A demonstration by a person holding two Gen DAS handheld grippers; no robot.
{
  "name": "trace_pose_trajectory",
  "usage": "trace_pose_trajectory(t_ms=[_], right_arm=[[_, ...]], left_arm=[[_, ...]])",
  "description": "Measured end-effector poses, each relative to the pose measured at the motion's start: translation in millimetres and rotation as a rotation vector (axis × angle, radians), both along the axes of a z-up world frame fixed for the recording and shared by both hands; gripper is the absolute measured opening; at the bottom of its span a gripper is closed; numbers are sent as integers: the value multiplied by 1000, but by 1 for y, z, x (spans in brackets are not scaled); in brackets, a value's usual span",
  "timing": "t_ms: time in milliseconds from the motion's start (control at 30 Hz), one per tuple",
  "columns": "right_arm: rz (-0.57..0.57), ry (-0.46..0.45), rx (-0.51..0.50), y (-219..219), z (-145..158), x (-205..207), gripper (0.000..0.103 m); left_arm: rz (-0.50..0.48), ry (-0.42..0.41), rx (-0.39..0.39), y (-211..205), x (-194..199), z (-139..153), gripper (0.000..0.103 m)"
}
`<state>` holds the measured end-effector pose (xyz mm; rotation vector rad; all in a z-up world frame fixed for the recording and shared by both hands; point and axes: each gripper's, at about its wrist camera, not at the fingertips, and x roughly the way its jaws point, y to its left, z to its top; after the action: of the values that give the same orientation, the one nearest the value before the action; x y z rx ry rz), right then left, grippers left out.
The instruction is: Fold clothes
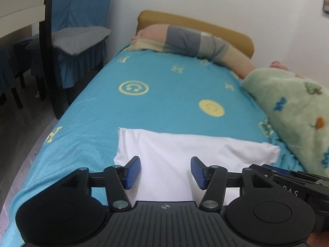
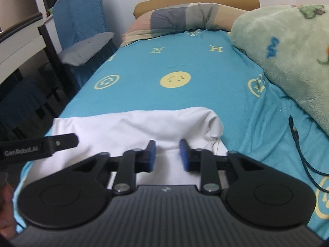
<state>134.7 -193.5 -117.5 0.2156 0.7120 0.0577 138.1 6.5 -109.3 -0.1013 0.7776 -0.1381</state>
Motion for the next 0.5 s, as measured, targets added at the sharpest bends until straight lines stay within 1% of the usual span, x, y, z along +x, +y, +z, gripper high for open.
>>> trace_pose_trajectory(t_ms=[67, 167, 233, 267, 333, 400, 500], right_arm=[[-8, -8, 31, -1, 9, -11, 28], [-2, -5, 57, 1, 15, -23, 28], [21, 9, -19, 8, 11, -21, 28], [30, 23, -40, 9, 7, -20, 28], [37, 45, -46, 9, -2, -16, 27], [37, 60, -46, 8, -7, -14, 25], [38, 54, -37, 8, 1, -20, 28]], left_arm=[[-6, 6, 15, -3, -6, 2, 59], [-14, 14, 38, -8, -15, 4, 59], [-19, 26, 50, -11, -19, 4, 60], [-19, 44, 50, -12, -18, 1, 60], [-29, 54, 46, -12, -22, 2, 60], [-41, 53, 40, -12, -29, 5, 60], [-59, 51, 31, -11, -40, 11, 60]])
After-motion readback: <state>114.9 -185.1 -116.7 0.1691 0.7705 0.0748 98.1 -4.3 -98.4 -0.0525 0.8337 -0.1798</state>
